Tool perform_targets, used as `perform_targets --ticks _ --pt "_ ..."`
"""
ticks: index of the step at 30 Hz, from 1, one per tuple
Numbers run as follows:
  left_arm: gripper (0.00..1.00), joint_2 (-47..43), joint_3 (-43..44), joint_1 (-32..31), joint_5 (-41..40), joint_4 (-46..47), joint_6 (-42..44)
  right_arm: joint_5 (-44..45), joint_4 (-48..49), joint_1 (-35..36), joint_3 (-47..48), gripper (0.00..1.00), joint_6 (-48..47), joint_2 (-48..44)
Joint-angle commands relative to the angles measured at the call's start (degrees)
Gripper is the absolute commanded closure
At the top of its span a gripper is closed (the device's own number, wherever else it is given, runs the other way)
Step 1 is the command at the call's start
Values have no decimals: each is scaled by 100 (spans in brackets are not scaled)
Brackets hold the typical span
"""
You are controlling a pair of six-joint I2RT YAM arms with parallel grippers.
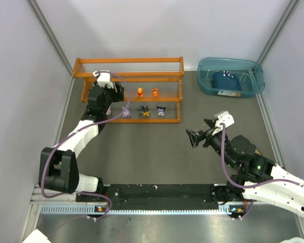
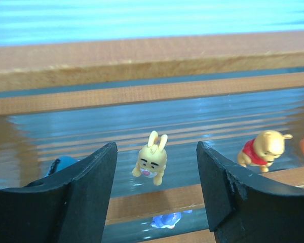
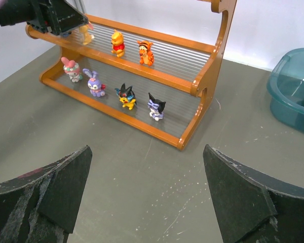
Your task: Place and organize the plastic toys onto the shelf
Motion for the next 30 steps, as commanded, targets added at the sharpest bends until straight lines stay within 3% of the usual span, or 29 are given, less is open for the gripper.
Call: perform_targets --ticks 1,7,9,12,14,17,23,30 --pt "29 -486 135 29 173 176 -127 41 87 51 53 8 21 -5" --pt "24 -1048 -189 29 217 -70 -407 -3 96 51 36 8 56 -31" --pt "20 -1382 -225 29 261 -464 -609 -3 87 51 36 8 65 -40" --pt "4 -2118 -190 29 86 -1492 -1110 32 87 51 53 8 56 -40" --pt "1 -2427 -225 29 -55 -2117 -1294 120 78 51 80 7 74 -40" --pt "1 -3051 -348 29 -380 -2837 -1462 287 34 51 132 1 153 13" --pt "1 -4176 -375 29 -679 -3953 -1585 594 -36 51 300 1 328 329" --pt "1 -4889 -542 29 -864 -4508 -1489 640 -115 -45 238 1 759 636"
